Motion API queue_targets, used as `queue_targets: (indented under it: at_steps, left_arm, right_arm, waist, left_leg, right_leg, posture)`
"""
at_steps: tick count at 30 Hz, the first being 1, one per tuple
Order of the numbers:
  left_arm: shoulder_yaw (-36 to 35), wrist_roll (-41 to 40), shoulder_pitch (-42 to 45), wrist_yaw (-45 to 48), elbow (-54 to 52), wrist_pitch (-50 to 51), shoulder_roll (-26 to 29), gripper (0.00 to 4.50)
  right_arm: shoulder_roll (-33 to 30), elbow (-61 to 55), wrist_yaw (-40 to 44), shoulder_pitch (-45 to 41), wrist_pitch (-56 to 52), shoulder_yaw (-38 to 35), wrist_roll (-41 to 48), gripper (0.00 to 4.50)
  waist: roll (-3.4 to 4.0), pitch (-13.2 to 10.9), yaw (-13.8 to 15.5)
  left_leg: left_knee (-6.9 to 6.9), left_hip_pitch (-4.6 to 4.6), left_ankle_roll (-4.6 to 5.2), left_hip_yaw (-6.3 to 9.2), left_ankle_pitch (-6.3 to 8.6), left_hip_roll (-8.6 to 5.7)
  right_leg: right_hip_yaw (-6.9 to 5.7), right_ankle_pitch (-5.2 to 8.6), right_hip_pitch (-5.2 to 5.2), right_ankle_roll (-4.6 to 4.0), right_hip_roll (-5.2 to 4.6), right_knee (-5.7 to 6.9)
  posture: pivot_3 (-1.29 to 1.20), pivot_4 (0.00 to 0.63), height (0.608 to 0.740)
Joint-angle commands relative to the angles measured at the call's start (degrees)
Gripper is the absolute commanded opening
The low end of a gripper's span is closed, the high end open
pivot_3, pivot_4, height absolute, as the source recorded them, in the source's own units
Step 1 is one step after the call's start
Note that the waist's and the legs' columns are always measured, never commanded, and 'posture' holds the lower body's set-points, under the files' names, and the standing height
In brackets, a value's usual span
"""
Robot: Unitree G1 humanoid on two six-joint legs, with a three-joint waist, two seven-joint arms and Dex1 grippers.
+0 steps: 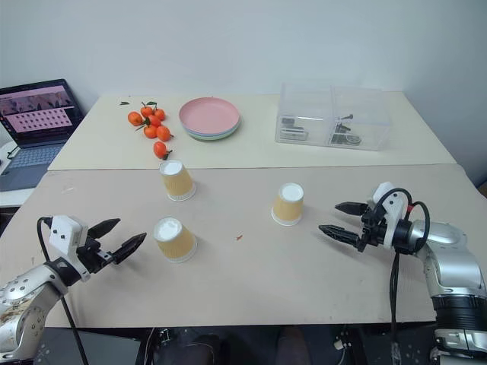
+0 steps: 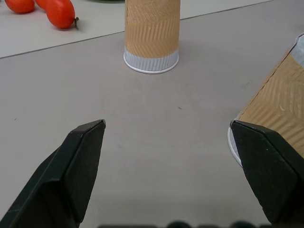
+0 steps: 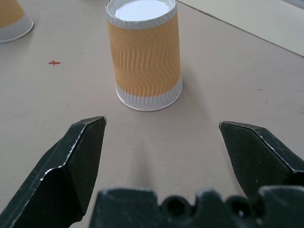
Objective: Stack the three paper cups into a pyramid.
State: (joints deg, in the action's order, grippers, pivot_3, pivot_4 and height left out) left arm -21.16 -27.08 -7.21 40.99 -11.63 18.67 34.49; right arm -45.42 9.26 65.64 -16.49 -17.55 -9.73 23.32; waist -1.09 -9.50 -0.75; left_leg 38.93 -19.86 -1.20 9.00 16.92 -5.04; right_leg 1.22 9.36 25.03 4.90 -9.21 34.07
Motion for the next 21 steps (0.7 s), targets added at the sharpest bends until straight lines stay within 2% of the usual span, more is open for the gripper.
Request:
queue_targets:
  at_steps: [1,9,16,21]
  left_arm:
    - [-1.09,0.47,0.02,1.58,-0.84,-1.71,2.2,4.5]
    - [-1.55,-0.7,-1.66,9.44,0.44,-1.1,7.73,4.5]
    - [-1.1,-0.39,-2.46,14.52,2.27,-1.38,10.32,4.5]
    - [2.79,0.74,2.79,15.73,4.16,-1.93,9.9,4.5]
  right_arm:
    - [0.15,0.67,0.2,-2.09,1.92,-0.33,-0.01,4.49]
    - [-1.1,-1.08,3.45,-3.18,-0.17,-0.08,1.9,4.49]
    - [-6.52,-15.32,11.77,2.28,-9.97,0.49,9.65,4.49]
    - [-7.1,-27.77,10.57,0.34,-18.43,-0.39,19.33,4.49]
  waist:
    - [0.0,0.0,0.0]
    - [0.01,0.0,-0.25]
    - [0.02,-0.01,-0.03]
    - [0.01,-0.01,0.0]
  left_leg:
    - [0.0,0.0,0.0,0.0,0.0,0.0]
    - [-0.01,0.0,0.02,-0.02,0.01,0.01]
    - [-0.01,-0.05,0.04,-0.02,0.02,0.01]
    - [0.0,-0.02,0.04,-0.02,0.02,0.04]
  right_leg:
    - [0.0,0.0,0.0,0.0,0.0,0.0]
    - [0.01,0.0,0.01,0.0,0.01,0.0]
    - [0.0,0.01,0.04,0.01,0.0,0.0]
    - [-0.01,0.12,0.01,0.19,0.01,0.01]
  posture:
    - [0.0,0.15,0.728]
    - [0.0,0.15,0.728]
    - [0.0,0.15,0.728]
    - [0.0,0.15,0.728]
